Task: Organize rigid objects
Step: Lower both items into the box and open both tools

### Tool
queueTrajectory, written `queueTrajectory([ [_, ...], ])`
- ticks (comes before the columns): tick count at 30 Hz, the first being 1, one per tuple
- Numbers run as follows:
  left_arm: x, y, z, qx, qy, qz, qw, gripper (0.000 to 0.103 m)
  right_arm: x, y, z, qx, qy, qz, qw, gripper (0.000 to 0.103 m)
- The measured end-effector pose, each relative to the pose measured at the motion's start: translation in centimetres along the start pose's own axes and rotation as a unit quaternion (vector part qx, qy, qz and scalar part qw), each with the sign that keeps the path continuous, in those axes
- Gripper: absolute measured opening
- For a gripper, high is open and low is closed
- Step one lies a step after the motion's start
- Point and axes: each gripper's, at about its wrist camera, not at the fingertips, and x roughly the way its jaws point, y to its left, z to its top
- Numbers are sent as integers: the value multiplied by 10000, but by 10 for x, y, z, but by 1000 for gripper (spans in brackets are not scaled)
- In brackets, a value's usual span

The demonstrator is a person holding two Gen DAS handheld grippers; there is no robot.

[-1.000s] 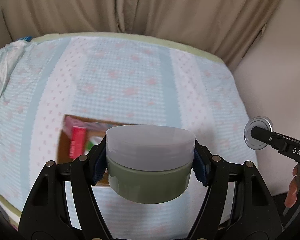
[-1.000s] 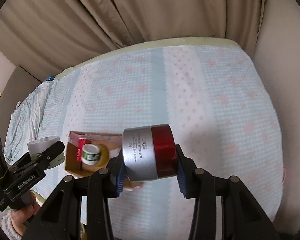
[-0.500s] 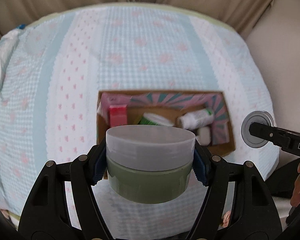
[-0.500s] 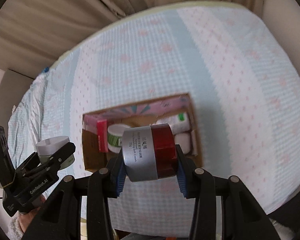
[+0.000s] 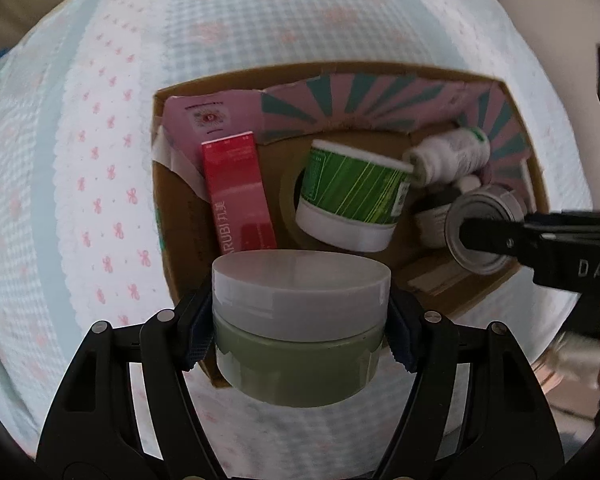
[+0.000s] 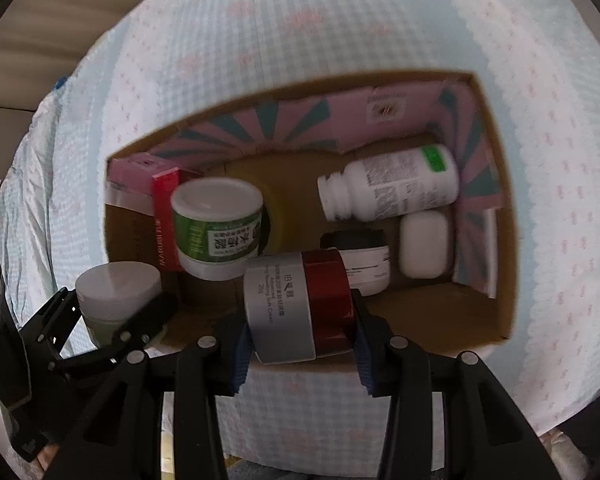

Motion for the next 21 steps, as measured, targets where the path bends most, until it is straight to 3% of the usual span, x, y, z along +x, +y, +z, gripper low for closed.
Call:
queueTrajectory([
  [5, 4, 1, 4, 209, 83, 3, 9997, 69, 16, 0, 8, 41, 244, -2, 9997, 40],
  [7, 1, 1, 6, 291, 33, -22, 9996, 98, 18, 1, 11, 97, 313, 80, 9994, 45],
  [8, -5, 2, 6, 329, -82, -67, 9994, 103, 18, 1, 12, 125, 332, 126, 9993, 47],
  [9, -9, 2, 6, 353, -163, -83, 9992, 103, 18, 0, 13, 182, 340, 263, 9989, 56],
  [10, -12, 1, 6, 369, -193, -74, 9991, 103, 16, -1, 14, 250, 324, 352, 9985, 73],
  [12, -16, 1, 5, 407, -208, -35, 9990, 103, 9, -4, 15, 362, 203, 319, 9986, 95],
  [21, -26, 3, -7, 267, -298, -74, 9992, 103, -17, -15, 0, 560, -92, 193, 9982, 97],
])
